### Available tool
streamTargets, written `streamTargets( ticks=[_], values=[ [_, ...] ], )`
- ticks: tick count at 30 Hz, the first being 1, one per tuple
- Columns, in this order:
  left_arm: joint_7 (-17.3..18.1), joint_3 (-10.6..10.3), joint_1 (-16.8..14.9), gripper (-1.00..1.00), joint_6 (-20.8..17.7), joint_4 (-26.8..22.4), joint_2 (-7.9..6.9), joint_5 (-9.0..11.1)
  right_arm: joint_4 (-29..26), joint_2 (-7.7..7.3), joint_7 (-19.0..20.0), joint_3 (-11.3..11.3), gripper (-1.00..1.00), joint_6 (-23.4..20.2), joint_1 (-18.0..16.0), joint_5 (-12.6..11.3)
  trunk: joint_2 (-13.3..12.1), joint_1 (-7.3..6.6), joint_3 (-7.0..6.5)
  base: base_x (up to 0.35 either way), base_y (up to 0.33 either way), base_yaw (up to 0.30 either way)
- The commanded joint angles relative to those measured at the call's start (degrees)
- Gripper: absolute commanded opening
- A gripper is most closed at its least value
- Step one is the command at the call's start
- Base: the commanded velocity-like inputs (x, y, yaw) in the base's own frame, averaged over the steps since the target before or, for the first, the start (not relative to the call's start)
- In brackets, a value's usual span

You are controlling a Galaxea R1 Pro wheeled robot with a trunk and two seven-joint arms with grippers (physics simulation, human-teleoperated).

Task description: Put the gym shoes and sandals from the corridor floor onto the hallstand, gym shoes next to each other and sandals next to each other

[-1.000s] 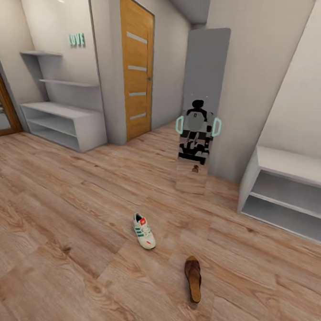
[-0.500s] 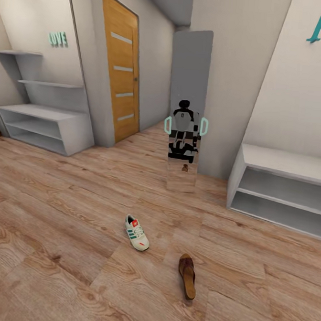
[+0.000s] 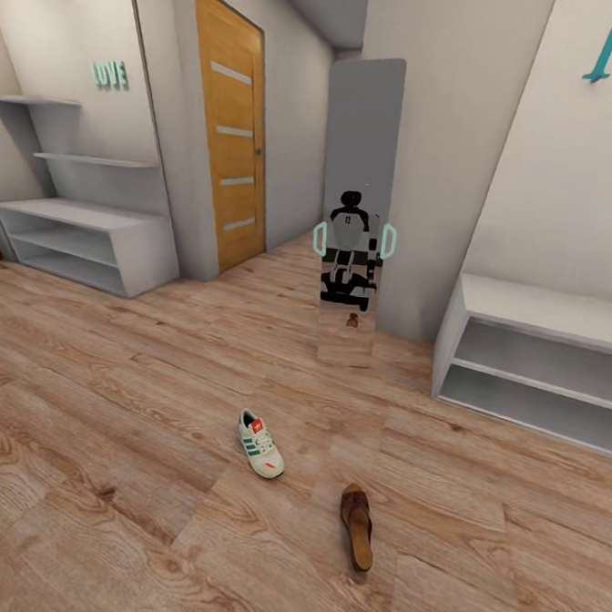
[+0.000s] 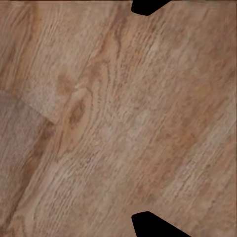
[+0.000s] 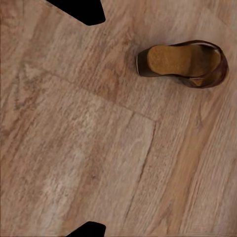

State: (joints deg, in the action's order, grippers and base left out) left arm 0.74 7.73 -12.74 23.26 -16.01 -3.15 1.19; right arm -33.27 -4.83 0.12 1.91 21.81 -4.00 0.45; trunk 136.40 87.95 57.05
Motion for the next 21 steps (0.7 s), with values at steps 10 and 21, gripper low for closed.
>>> streamTargets(
  ticks=[10,21],
  values=[
    [0.12,-0.28,-9.47,1.00,-5.73,-3.15,0.62,-0.08,-10.33,0.37,-0.13,-0.17,1.00,-7.10,-4.92,-0.03,0.02,-0.01,0.05,0.000,0.000,0.000],
    [0.22,-0.31,-16.23,1.00,-14.31,-4.58,0.85,-0.05,-13.44,3.22,0.11,-0.23,1.00,-27.45,-15.19,-0.15,0.02,-0.01,0.05,0.000,0.000,0.000]
  ],
)
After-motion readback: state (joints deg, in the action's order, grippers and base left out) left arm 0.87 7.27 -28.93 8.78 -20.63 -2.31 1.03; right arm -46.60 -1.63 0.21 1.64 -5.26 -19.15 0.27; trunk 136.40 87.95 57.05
